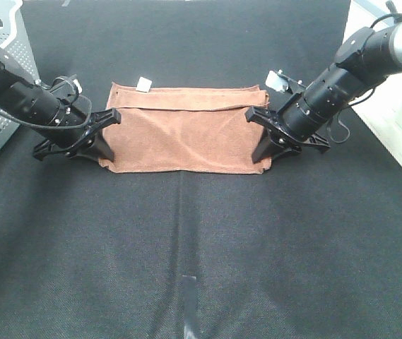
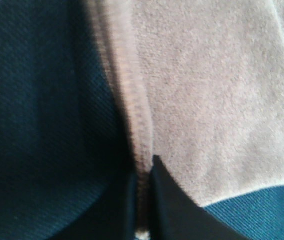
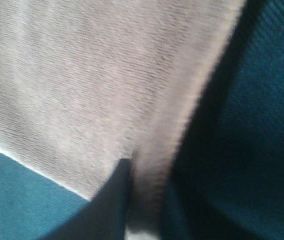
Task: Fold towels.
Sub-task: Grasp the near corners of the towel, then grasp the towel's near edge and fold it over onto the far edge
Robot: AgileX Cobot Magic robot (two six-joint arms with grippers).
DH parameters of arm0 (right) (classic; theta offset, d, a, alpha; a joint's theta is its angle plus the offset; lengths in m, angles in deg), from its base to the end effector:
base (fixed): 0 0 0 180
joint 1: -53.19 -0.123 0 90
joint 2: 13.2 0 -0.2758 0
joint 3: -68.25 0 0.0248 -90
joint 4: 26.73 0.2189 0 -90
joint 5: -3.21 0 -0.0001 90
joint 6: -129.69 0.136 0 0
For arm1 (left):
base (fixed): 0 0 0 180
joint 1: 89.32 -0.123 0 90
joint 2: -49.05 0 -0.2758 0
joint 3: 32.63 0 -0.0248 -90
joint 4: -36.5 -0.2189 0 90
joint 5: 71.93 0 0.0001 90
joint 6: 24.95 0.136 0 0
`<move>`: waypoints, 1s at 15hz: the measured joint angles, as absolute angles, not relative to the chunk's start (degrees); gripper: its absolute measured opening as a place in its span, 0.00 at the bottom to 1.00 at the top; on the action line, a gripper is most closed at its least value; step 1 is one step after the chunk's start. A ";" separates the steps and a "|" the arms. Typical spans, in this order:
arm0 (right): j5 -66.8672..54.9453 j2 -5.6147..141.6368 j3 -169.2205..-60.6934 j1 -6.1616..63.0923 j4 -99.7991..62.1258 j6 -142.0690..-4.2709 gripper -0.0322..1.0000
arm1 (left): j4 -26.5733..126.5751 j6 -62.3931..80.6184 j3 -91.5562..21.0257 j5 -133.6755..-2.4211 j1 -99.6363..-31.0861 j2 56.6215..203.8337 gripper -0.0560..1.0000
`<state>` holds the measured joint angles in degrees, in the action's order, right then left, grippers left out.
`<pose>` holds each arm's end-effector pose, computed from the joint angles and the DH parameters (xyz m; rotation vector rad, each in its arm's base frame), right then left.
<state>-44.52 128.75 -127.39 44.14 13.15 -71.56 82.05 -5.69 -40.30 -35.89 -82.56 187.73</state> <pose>0.4206 0.1324 0.0670 -0.1106 2.8849 0.7710 0.4250 -0.1080 0.0657 -0.2083 2.7773 -0.7219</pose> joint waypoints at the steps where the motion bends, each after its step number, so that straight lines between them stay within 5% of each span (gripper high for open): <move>1: -44.52 128.75 -127.39 44.14 12.52 -70.48 0.06 | 81.82 -5.69 -40.30 -35.66 -82.56 187.62 0.06; 8: -48.36 125.08 -126.35 44.14 4.44 -65.43 0.03 | 75.12 -6.04 -39.79 -26.50 -84.17 182.23 0.06; 15: -43.03 111.73 -101.37 42.37 5.35 -66.18 0.03 | 73.57 -6.10 -18.25 -29.02 -83.31 169.34 0.06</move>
